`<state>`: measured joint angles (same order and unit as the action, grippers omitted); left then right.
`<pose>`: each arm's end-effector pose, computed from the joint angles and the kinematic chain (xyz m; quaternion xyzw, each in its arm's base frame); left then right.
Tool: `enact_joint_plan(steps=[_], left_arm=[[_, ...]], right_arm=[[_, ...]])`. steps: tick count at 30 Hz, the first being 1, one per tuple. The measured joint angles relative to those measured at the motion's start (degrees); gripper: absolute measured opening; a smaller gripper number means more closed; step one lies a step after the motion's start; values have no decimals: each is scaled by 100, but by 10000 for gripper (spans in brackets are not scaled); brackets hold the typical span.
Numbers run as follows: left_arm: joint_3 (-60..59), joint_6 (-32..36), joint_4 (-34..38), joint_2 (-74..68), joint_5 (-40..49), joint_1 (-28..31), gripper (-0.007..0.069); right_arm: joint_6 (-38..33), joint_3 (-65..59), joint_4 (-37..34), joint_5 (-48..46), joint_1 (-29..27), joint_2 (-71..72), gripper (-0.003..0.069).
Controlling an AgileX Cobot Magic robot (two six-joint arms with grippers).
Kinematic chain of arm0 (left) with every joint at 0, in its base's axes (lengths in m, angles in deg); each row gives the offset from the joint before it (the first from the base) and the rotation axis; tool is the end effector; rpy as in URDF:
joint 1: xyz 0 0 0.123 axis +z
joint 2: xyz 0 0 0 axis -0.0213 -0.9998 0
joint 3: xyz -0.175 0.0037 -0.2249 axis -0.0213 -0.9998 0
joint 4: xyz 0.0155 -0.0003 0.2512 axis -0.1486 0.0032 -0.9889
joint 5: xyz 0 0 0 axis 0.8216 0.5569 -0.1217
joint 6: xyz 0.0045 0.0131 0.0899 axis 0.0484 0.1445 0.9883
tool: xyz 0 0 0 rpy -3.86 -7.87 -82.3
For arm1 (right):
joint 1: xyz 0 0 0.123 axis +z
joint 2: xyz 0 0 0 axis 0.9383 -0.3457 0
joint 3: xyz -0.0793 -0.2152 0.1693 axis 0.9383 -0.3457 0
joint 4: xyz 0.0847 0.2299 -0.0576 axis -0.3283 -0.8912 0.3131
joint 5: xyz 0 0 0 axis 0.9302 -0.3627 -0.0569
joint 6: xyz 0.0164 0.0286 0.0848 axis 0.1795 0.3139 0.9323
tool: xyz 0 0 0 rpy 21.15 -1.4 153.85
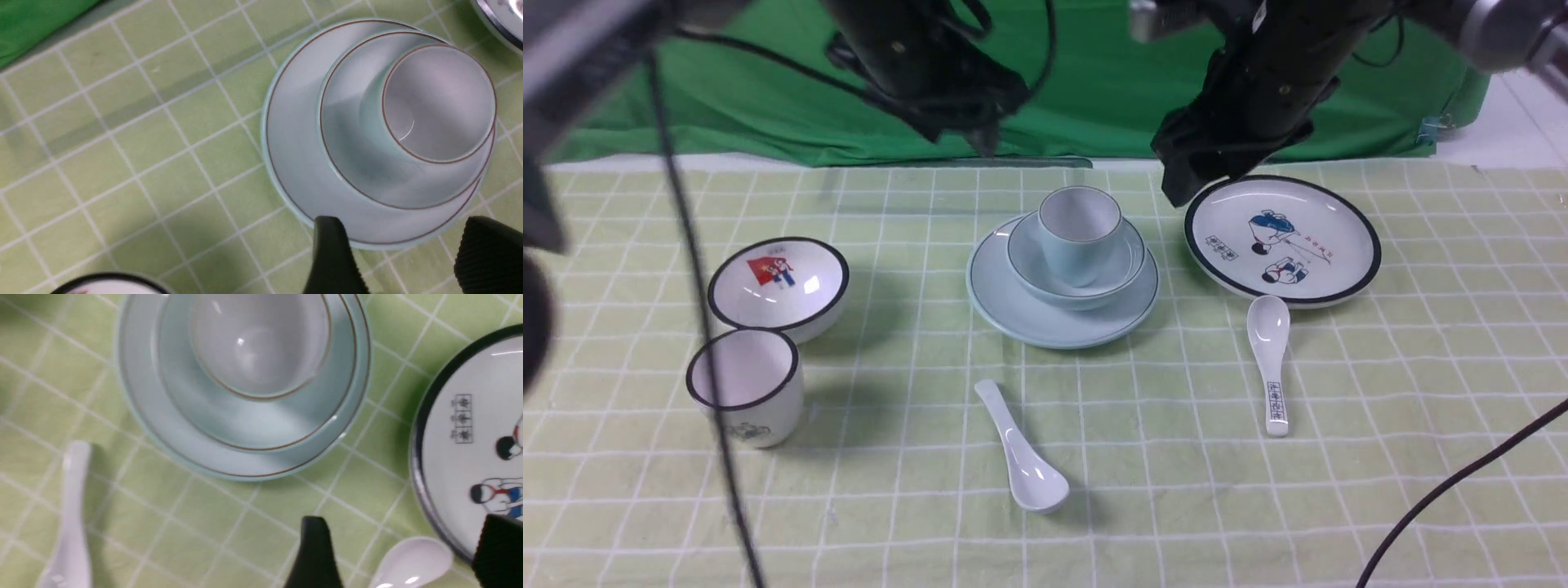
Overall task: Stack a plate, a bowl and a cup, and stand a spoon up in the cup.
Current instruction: Use the right arm to grab a blue soup spoon
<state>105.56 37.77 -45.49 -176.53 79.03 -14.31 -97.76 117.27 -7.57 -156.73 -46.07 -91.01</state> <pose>0.4309 -0.1342 0.3490 0.2104 0.9354 -0.0934 0.2684 0.4163 0.2005 0.3277 -0.2933 0.9189 0.1179 0.2359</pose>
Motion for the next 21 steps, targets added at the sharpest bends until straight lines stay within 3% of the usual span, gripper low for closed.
enact_joint_plan(steps=[4,8,15,21], left_arm=[[-1392,164,337,1327,1,344,269],[-3211,139,584,2821,-552,649,213],[-6095,127,679,5104,-1432,861,190],[-7775,-57,32,6779,-1850,868,190]], right_arm=[[72,-503,-338,155,296,48,519],[124,-963,-262,628,992,-11,519],[264,-1012,-23,1026,1665,-470,519],[237,-1047,286,1279,2037,-1050,517]])
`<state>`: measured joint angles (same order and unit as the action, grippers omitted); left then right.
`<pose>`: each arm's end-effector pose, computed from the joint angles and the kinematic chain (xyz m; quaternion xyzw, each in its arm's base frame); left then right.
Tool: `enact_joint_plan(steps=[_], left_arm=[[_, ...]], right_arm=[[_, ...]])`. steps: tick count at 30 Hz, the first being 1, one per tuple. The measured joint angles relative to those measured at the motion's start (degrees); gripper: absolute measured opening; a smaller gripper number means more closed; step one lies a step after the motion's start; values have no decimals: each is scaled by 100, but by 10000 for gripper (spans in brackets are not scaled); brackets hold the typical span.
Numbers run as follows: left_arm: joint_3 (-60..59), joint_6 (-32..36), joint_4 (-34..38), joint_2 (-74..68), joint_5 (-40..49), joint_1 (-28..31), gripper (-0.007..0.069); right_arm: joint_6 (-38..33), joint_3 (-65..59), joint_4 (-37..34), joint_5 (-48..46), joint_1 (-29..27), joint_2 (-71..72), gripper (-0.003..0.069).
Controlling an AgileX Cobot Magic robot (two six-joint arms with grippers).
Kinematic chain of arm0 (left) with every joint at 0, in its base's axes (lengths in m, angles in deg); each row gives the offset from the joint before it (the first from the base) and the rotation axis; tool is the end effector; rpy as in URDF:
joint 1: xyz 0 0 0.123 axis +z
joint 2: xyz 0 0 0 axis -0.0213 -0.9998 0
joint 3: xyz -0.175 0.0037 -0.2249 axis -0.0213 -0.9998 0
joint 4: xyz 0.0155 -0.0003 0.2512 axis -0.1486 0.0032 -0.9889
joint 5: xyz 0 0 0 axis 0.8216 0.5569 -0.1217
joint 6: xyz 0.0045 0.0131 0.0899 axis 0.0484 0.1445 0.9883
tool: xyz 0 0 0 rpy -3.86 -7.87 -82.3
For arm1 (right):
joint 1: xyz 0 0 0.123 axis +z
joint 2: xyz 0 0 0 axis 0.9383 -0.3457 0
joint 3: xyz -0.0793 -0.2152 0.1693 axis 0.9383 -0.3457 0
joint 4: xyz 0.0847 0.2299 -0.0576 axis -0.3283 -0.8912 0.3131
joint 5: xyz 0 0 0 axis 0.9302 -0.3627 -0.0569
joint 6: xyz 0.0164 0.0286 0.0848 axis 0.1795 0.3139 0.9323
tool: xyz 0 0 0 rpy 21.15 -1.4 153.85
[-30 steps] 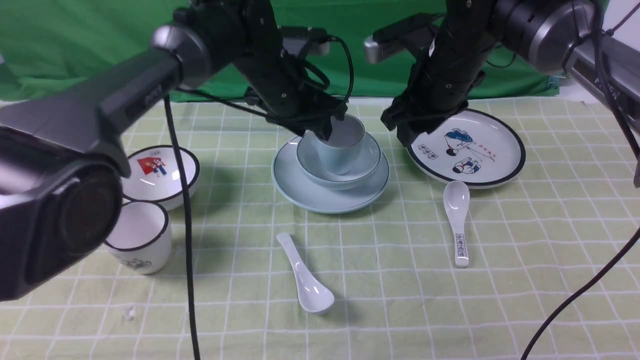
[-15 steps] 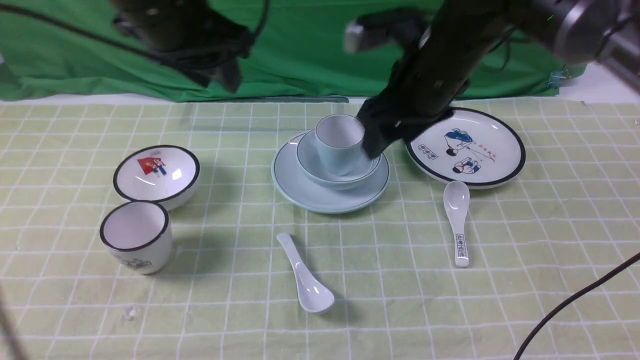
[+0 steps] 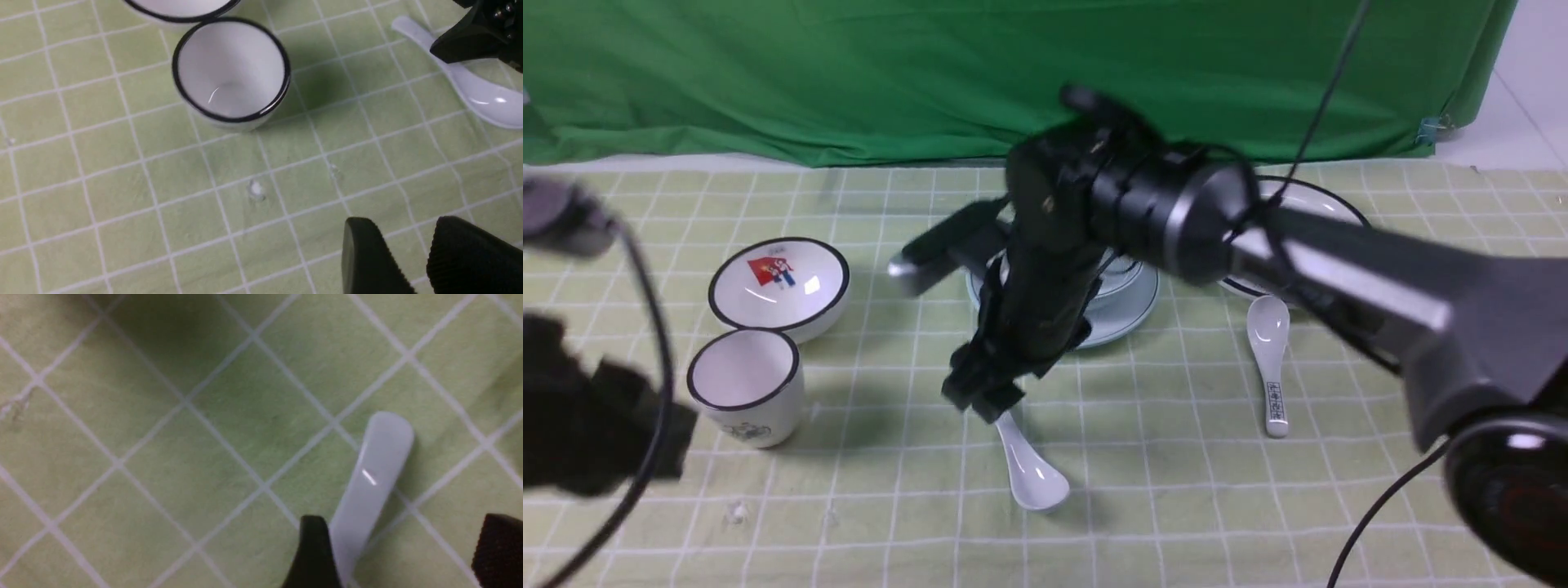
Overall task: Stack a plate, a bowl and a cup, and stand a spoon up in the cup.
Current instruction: Use the right arm to grab a blue soup spoon, then use the right arm to put the blue soup spoon into the blue teacup in the middle
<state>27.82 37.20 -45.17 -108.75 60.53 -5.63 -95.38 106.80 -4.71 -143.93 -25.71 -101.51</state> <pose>0.1500 -0.0299 0.3168 0.1103 0.9295 -0.0703 0.3448 0.3466 0.3504 0.1946 -0.4257 0.8850 0.1135 0.1506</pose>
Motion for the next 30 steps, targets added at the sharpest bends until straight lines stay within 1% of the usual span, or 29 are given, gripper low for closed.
enact_joint_plan(steps=[2,3,4,5,7,8,9,10,12,15,16,18,19,20,23,25,26,27,28,30], left_arm=[[-393,-285,-150,463,-234,0,190],[-508,-373,-193,620,-334,0,190],[-525,-373,-205,643,-334,0,190],[-595,-396,-250,752,-392,0,190],[-669,-415,-342,845,-431,0,190],[-700,-415,-428,873,-440,0,190],[-712,-415,-487,885,-438,0,190],[-712,-415,-521,890,-449,0,190],[-724,-415,-577,890,-549,0,190],[-736,-428,-589,890,-934,0,190],[-749,-433,-589,890,-1216,0,190],[-776,-438,-589,890,-1432,0,190],[-789,-445,-589,890,-1529,0,190],[-804,-450,-589,890,-1555,0,190],[-824,-507,-569,890,-1595,0,190],[-824,-520,-557,890,-1659,0,190],[-824,-520,-542,890,-1686,0,190],[-824,-520,-542,890,-1686,0,190],[-824,-520,-530,890,-1699,0,190],[-829,-520,-530,890,-1706,0,190]], right_arm=[[0,-7,81,144,82,-170,496],[33,-7,110,213,111,-252,462],[33,-7,109,213,110,-252,462],[55,-7,129,240,124,-303,411],[80,-7,147,271,129,-304,333],[80,10,153,253,129,-304,250],[80,46,159,215,136,-304,187],[80,78,159,208,136,-304,160],[90,130,159,215,143,-270,161],[109,152,195,504,142,55,163],[115,159,235,874,123,357,163],[121,159,242,1369,49,680,163],[133,88,248,1943,-67,953,163],[133,-6,248,2223,-129,1065,163],[133,-637,223,3835,-502,1471,163],[163,-1030,196,4824,-710,1539,163],[208,-1311,182,5470,-813,1520,163],[243,-1481,168,5775,-849,1496,163],[351,-1694,162,6421,-906,1410,163],[384,-1848,156,6792,-921,1336,163]])
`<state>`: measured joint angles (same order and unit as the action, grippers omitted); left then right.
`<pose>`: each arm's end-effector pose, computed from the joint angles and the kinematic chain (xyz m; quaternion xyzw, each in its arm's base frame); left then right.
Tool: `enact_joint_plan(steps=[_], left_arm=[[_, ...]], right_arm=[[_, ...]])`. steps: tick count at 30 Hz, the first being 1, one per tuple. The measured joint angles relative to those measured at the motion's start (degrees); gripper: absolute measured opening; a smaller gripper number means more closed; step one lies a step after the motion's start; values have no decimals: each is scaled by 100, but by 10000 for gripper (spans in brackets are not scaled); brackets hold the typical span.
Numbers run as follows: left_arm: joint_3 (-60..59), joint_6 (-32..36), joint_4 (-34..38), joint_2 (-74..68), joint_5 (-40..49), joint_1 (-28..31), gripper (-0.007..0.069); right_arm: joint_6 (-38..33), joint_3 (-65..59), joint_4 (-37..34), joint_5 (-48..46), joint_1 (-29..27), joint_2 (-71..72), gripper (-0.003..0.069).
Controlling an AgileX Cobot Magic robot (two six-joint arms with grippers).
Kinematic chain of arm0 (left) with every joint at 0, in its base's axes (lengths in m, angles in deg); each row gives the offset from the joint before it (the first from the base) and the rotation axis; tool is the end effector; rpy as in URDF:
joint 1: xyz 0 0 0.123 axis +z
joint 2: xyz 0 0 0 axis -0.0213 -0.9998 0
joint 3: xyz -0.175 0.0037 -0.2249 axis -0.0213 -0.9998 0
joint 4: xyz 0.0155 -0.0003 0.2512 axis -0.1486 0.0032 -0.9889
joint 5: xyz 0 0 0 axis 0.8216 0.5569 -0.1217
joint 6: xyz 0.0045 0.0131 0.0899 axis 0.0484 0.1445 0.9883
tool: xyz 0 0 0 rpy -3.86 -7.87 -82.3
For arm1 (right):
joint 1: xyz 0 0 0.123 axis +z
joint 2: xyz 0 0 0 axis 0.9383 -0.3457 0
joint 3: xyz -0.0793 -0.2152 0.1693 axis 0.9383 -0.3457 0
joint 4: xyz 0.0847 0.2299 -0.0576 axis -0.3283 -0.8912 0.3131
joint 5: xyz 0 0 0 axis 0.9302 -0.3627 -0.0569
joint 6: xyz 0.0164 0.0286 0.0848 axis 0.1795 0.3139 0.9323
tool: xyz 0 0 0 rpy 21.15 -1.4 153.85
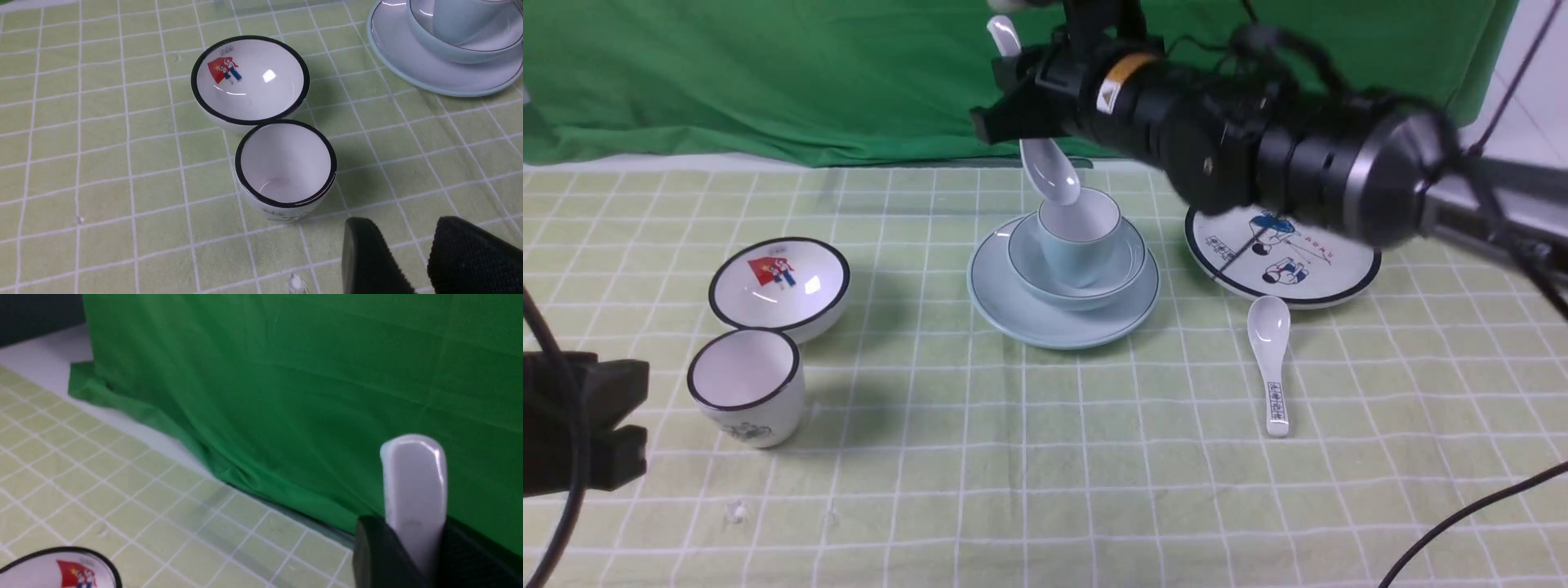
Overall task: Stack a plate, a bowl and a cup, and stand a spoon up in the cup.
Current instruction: Use the right arm to put the blue soup spoon into the blue teacup in the middle
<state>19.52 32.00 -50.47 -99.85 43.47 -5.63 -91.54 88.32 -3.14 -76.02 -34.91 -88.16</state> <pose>0.1342 -0.0200 0.3126 0.0720 0.8717 -0.0425 0.4829 0.4092 0.2826 0.2898 -0.2188 0.7154 0.1892 0.6360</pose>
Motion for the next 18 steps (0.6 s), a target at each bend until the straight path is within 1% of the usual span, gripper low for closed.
enact_joint_plan(steps=[1,5,15,18], left_arm=[[1,0,0,-6,-20,0,190],[1,0,0,-67,-33,0,190],[1,0,5,-120,-59,0,190],[1,-1,5,-120,-59,0,190]], right_arm=[[14,-105,0,413,-17,-133,163],[-24,-159,0,609,-58,-339,163],[-202,-163,-7,650,-263,-639,165],[-209,-163,-7,591,-268,-651,206]])
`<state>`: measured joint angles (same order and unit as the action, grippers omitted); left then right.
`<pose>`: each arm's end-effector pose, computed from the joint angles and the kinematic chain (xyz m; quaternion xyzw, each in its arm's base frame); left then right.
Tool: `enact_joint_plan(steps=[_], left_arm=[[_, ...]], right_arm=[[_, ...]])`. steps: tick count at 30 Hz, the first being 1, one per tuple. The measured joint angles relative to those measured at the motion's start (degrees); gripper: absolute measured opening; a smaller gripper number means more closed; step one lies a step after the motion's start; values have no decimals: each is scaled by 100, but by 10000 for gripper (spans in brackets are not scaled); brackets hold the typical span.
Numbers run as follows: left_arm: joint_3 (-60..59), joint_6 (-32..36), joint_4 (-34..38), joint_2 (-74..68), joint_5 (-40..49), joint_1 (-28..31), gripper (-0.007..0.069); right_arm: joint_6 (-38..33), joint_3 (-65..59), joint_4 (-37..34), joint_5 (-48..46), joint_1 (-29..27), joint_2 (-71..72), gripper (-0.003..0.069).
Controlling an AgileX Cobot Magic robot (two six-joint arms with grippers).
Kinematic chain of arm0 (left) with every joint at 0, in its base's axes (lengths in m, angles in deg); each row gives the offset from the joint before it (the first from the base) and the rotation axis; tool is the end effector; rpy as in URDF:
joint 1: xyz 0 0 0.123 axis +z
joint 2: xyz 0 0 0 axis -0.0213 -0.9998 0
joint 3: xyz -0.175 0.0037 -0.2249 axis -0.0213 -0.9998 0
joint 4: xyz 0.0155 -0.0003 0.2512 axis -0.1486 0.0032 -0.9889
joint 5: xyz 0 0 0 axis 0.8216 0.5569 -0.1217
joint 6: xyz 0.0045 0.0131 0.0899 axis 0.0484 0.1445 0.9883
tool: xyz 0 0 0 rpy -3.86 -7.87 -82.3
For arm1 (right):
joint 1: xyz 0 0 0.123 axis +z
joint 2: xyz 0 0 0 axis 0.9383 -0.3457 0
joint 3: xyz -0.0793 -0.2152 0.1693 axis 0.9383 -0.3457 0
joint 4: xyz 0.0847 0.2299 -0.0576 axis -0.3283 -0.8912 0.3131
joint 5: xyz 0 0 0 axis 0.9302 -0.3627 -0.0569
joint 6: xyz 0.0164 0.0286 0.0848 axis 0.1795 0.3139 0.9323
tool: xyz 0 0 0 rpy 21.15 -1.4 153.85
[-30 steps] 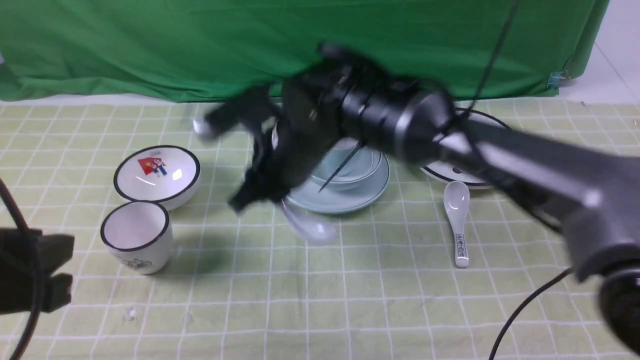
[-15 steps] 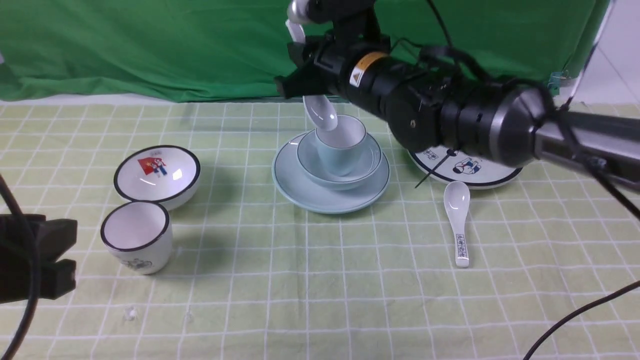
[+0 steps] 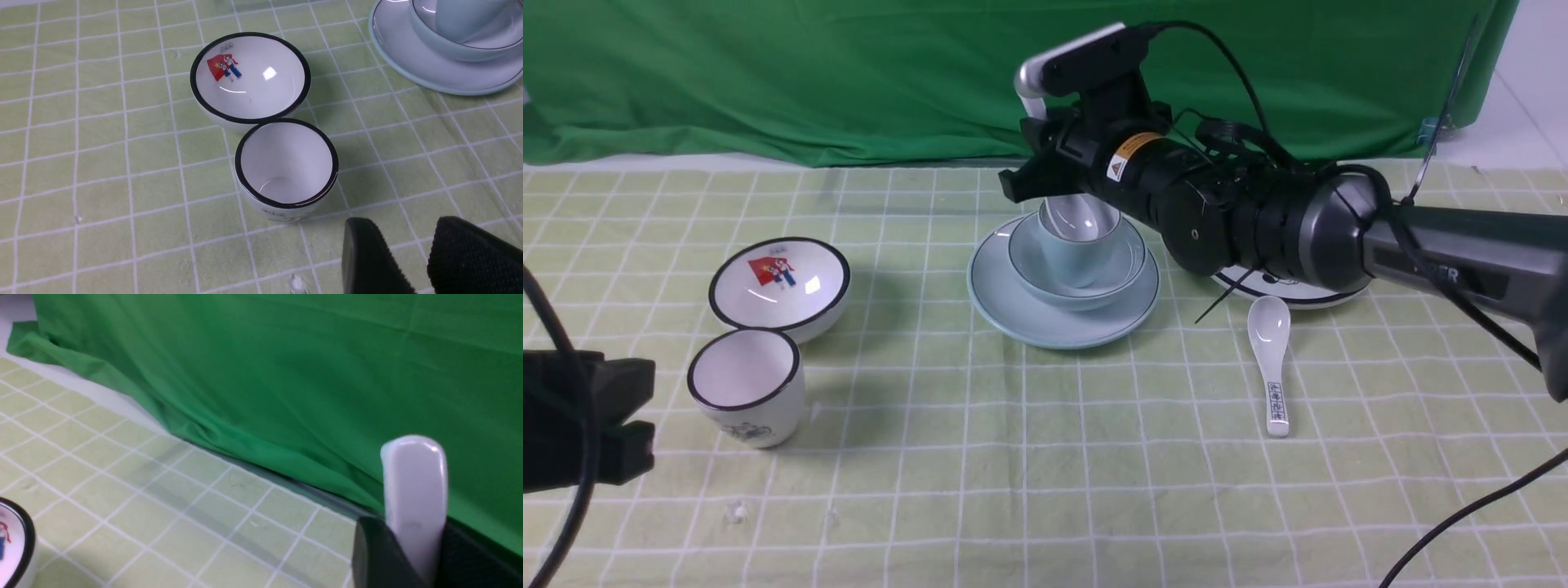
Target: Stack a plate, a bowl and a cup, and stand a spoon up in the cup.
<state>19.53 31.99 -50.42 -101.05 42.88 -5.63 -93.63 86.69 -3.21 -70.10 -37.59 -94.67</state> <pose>0.1386 -0.0205 0.3105 0.0714 0.8742 -0.0425 0.4783 0.4348 0.2700 0.2323 -0.2160 0.7297 0.1537 0.6302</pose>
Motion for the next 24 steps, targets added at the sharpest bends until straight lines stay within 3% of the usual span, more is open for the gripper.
enact_joint_plan(steps=[3,8,11,14,20,24], left_arm=[[0,0,0,0,0,0,190],[0,0,0,0,-7,0,190],[0,0,-20,0,-184,0,193],[0,0,-24,0,-242,0,196],[0,0,-24,0,-253,0,202],[0,-5,-24,0,-253,0,205]], right_arm=[[-21,0,0,-182,1,52,294],[-413,-3,-11,-998,-6,492,302],[-617,-3,-11,-2369,-6,1515,196],[-698,-3,-11,-3122,-8,2535,123],[-1021,-48,116,-3807,-12,4399,52],[-987,-989,103,-3808,-19,5762,28]])
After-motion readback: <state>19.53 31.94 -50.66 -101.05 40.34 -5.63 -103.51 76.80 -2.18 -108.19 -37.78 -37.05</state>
